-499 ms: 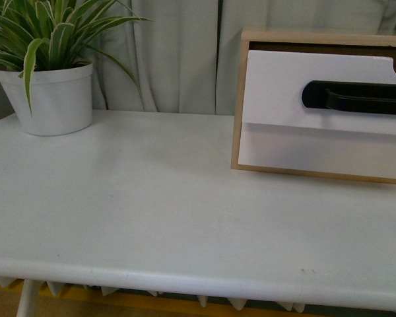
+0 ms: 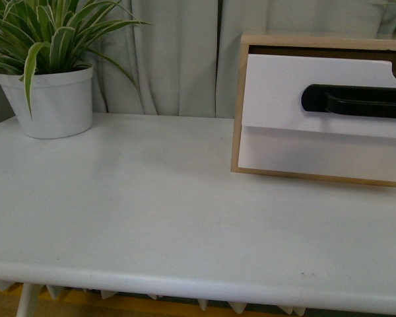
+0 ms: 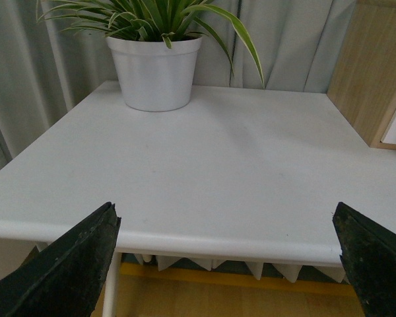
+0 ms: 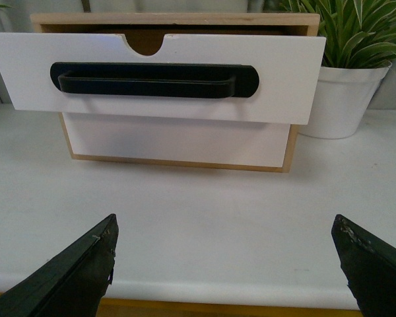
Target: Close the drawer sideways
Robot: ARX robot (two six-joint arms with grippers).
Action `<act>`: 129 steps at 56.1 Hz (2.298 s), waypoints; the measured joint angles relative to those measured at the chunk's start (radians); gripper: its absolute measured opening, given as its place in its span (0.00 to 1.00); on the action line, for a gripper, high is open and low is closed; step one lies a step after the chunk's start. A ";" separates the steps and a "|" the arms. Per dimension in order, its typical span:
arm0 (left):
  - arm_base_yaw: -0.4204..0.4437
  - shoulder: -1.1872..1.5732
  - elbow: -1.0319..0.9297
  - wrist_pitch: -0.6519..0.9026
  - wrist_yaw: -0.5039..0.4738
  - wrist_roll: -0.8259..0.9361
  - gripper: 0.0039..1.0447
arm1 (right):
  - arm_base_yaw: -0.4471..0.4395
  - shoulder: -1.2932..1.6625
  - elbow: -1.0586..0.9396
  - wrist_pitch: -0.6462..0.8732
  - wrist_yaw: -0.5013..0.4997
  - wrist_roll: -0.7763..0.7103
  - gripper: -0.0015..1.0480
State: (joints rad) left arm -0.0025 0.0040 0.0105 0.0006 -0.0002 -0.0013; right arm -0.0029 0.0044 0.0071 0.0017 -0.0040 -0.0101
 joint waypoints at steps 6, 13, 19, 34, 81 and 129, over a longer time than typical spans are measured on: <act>0.000 0.000 0.000 0.000 0.000 0.000 0.94 | 0.000 0.000 0.000 0.000 0.000 0.000 0.91; 0.000 0.000 0.000 0.000 0.000 0.000 0.94 | 0.000 0.000 0.000 0.000 0.000 0.000 0.91; 0.000 0.000 0.000 0.000 0.000 0.000 0.94 | 0.000 0.000 0.000 0.000 0.000 0.000 0.91; -0.097 0.095 0.000 0.148 -0.287 0.224 0.94 | -0.025 0.239 0.115 -0.107 -0.047 -0.011 0.91; -0.336 1.434 0.420 1.143 0.179 1.476 0.94 | -0.336 1.039 0.813 -0.161 -0.374 -0.597 0.91; -0.605 1.725 0.871 1.003 0.056 1.441 0.94 | -0.393 1.213 0.953 -0.218 -0.393 -0.727 0.91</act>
State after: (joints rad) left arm -0.6079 1.7290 0.8818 1.0031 0.0555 1.4395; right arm -0.3962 1.2179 0.9604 -0.2161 -0.3969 -0.7372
